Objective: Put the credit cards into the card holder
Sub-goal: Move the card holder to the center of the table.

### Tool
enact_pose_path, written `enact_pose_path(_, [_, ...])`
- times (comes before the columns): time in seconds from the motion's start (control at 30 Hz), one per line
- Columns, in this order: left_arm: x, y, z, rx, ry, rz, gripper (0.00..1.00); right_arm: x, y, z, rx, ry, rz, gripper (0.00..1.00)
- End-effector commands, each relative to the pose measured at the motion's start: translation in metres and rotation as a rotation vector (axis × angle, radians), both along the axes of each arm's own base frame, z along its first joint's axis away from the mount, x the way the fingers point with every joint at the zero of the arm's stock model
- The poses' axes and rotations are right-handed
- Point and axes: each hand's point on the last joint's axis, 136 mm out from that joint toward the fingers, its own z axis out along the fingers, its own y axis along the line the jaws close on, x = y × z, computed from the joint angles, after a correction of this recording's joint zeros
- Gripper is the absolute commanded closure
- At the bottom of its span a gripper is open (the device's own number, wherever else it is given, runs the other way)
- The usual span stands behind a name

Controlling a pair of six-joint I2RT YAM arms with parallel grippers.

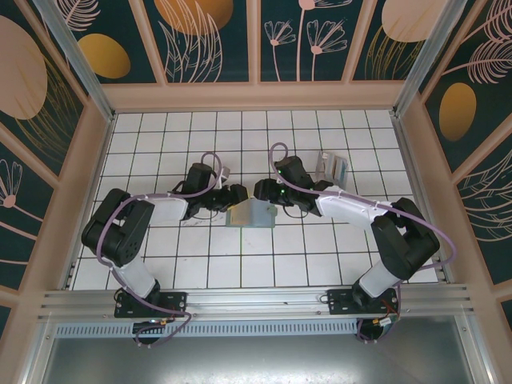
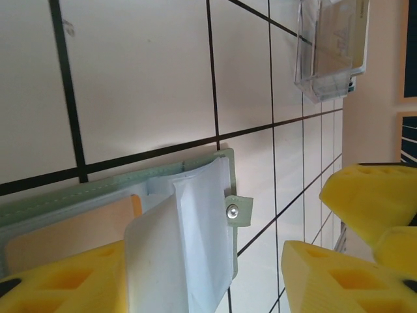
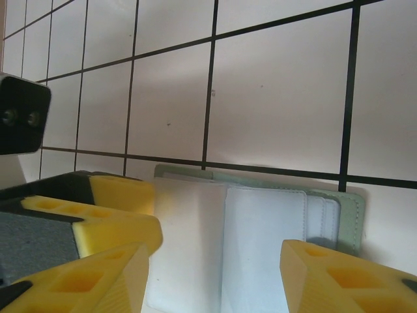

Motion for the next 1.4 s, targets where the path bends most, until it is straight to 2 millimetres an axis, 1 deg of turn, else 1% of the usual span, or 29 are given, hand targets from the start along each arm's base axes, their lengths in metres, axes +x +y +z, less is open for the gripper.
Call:
enact_pose_path(0.0, [0.002, -0.01, 0.007, -0.041, -0.01, -0.025, 0.41, 0.003, 0.0, 0.01, 0.042, -0.017, -0.007, 0.43])
enact_pose_path(0.13, [0.004, -0.003, -0.009, 0.042, 0.015, -0.008, 0.42, 0.002, 0.0, 0.005, 0.044, -0.008, -0.011, 0.43])
enact_pose_path(0.2, [0.004, -0.002, -0.011, 0.044, 0.018, -0.003, 0.44, 0.001, 0.0, 0.002, 0.05, 0.005, -0.008, 0.45])
enact_pose_path(0.3, [0.005, -0.005, -0.007, 0.026, 0.008, -0.012, 0.55, -0.001, -0.001, -0.002, 0.055, 0.02, -0.013, 0.49])
enact_pose_path(0.4, [0.006, -0.007, -0.005, 0.009, 0.005, -0.017, 0.61, -0.001, -0.001, -0.002, 0.065, 0.025, -0.019, 0.5])
enact_pose_path(0.5, [0.007, -0.007, -0.013, 0.023, 0.019, -0.019, 0.62, -0.001, -0.002, -0.001, 0.065, 0.021, -0.018, 0.5])
enact_pose_path(0.6, [0.007, -0.007, -0.02, 0.042, 0.034, -0.022, 0.58, -0.001, -0.004, -0.001, 0.067, 0.02, -0.022, 0.51])
enact_pose_path(0.7, [0.009, -0.006, -0.022, 0.056, 0.03, -0.023, 0.55, 0.0, -0.005, -0.001, 0.067, 0.018, -0.026, 0.51])
enact_pose_path(0.8, [0.01, -0.009, -0.021, 0.046, 0.035, -0.033, 0.56, 0.0, -0.008, -0.003, 0.072, 0.02, -0.029, 0.51])
enact_pose_path(0.87, [0.011, -0.011, -0.019, 0.034, 0.029, -0.036, 0.63, 0.001, -0.008, -0.004, 0.076, 0.026, -0.026, 0.52])
enact_pose_path(1.0, [0.012, -0.012, -0.025, 0.045, 0.039, -0.044, 0.75, 0.003, -0.01, -0.003, 0.077, 0.022, -0.035, 0.52])
enact_pose_path(1.1, [0.012, -0.009, -0.029, 0.065, 0.039, -0.038, 0.82, 0.003, -0.01, -0.002, 0.083, 0.023, -0.031, 0.52])
enact_pose_path(1.27, [0.016, 0.0, -0.037, 0.147, 0.026, -0.024, 1.0, 0.002, -0.011, -0.005, 0.077, 0.025, -0.03, 0.52])
enact_pose_path(1.37, [0.016, 0.002, -0.036, 0.157, 0.011, -0.017, 1.0, 0.002, -0.01, -0.009, 0.072, 0.032, -0.017, 0.52])
